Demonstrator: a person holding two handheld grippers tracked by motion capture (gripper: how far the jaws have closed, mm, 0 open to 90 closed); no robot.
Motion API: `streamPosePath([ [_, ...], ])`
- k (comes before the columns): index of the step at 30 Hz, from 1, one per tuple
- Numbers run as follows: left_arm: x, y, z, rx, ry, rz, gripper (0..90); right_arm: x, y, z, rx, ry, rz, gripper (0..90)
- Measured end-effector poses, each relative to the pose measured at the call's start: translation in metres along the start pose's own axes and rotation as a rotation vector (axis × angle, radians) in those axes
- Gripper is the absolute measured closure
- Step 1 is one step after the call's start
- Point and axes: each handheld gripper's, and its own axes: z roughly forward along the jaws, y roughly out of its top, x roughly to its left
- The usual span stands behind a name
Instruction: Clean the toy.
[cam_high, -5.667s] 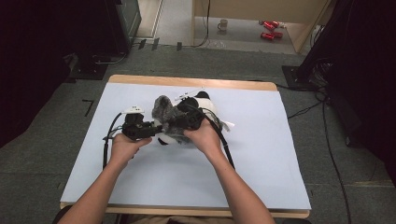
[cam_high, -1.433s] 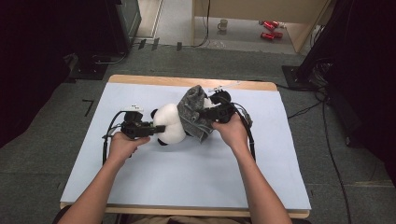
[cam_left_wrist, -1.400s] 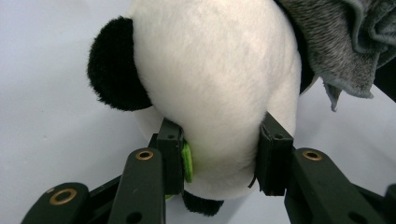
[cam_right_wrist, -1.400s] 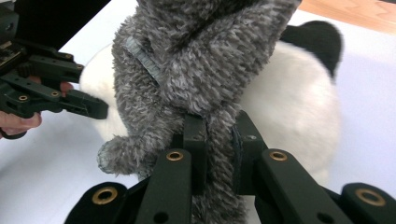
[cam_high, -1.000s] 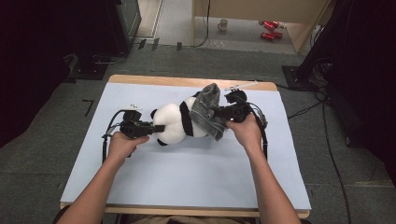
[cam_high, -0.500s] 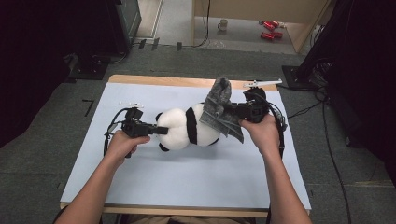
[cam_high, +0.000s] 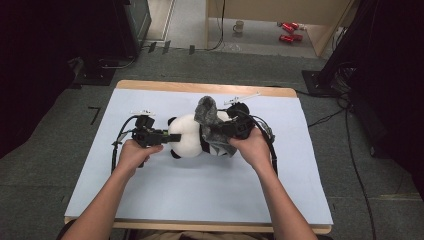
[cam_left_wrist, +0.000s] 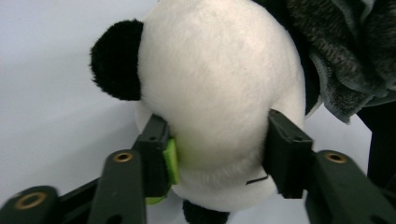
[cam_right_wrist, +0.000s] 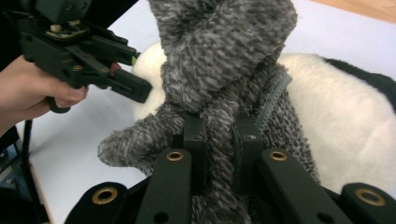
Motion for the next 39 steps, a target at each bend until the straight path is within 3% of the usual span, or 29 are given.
streamPosePath([
  [6,0.000,0.000,-0.004,-0.008,0.014,0.016,37.5,-0.005,0.004,0.005,-0.004,-0.028,-0.002,80.1],
  [12,-0.006,-0.003,-0.012,-0.015,0.075,0.129,34.4,-0.010,0.005,0.008,-0.013,-0.046,0.006,80.1],
  [15,-0.010,-0.009,-0.022,-0.097,0.099,0.232,35.6,-0.013,0.005,0.010,-0.018,-0.072,0.004,80.1],
  [19,-0.007,-0.013,-0.029,-0.133,0.065,0.219,32.5,-0.019,0.007,0.011,-0.024,-0.071,0.021,80.1],
  [21,-0.005,-0.016,-0.025,-0.122,0.058,0.217,31.4,-0.020,0.008,0.011,-0.024,-0.076,0.023,80.1],
  [24,-0.005,-0.019,-0.014,-0.077,0.063,0.244,29.2,-0.022,0.010,0.011,-0.026,-0.082,0.024,79.9],
  [28,-0.007,-0.021,-0.002,-0.068,0.050,0.262,27.5,-0.026,0.012,0.012,-0.033,-0.088,0.041,79.8],
  [33,-0.009,-0.023,0.015,-0.081,0.105,0.305,21.2,-0.031,0.014,0.013,-0.040,-0.075,0.064,79.5],
  [35,-0.010,-0.024,0.018,-0.088,0.106,0.312,19.1,-0.031,0.014,0.014,-0.042,-0.068,0.074,79.3],
  [39,-0.010,-0.023,0.019,-0.086,0.121,0.285,25.8,-0.026,0.017,0.012,-0.060,-0.010,0.083,79.4],
])
